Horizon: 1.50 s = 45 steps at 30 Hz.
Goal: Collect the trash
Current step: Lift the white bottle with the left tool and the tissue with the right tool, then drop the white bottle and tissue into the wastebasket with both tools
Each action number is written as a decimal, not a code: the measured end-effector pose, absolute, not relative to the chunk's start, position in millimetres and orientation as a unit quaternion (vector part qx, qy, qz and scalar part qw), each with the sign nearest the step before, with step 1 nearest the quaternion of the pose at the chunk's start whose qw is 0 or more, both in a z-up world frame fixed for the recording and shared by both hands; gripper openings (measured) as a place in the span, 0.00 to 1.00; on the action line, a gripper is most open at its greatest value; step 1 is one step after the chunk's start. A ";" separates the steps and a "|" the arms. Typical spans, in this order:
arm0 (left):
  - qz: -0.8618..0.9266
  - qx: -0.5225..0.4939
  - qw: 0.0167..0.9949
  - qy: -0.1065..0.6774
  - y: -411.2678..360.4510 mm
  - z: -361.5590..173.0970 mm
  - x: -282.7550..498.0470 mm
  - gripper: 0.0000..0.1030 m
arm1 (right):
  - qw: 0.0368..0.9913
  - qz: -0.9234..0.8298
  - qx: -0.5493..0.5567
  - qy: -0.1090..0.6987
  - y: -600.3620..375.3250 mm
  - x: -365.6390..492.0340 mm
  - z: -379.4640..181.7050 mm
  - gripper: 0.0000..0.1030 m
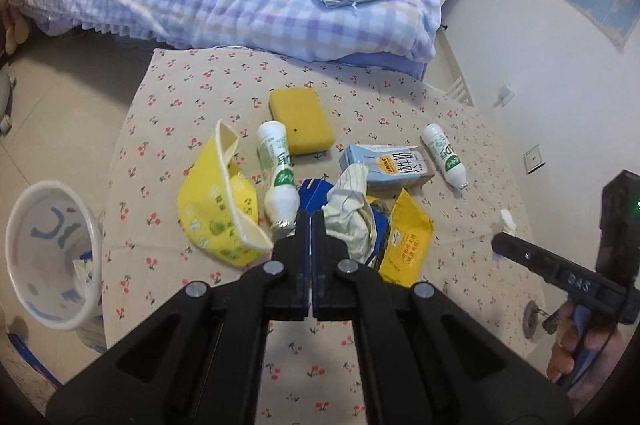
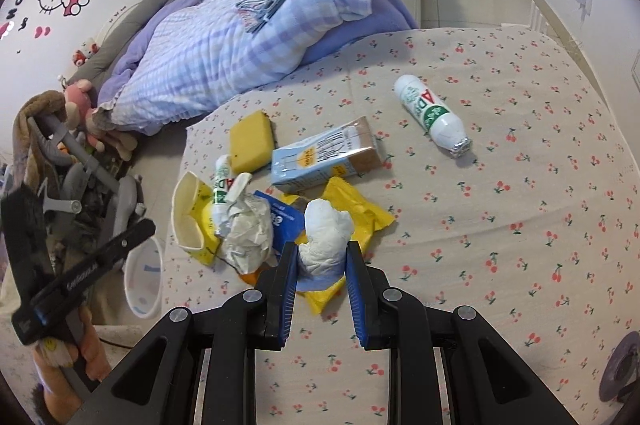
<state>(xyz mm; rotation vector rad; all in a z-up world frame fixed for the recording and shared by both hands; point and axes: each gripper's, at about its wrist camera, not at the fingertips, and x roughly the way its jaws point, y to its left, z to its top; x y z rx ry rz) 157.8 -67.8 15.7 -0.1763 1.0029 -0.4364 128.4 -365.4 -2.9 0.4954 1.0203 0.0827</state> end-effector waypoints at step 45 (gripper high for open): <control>-0.179 -0.067 0.859 0.474 -73.1 10.2 183.2 0.23 | 0.841 0.038 0.255 0.476 -366.0 133.3 0.4 0.24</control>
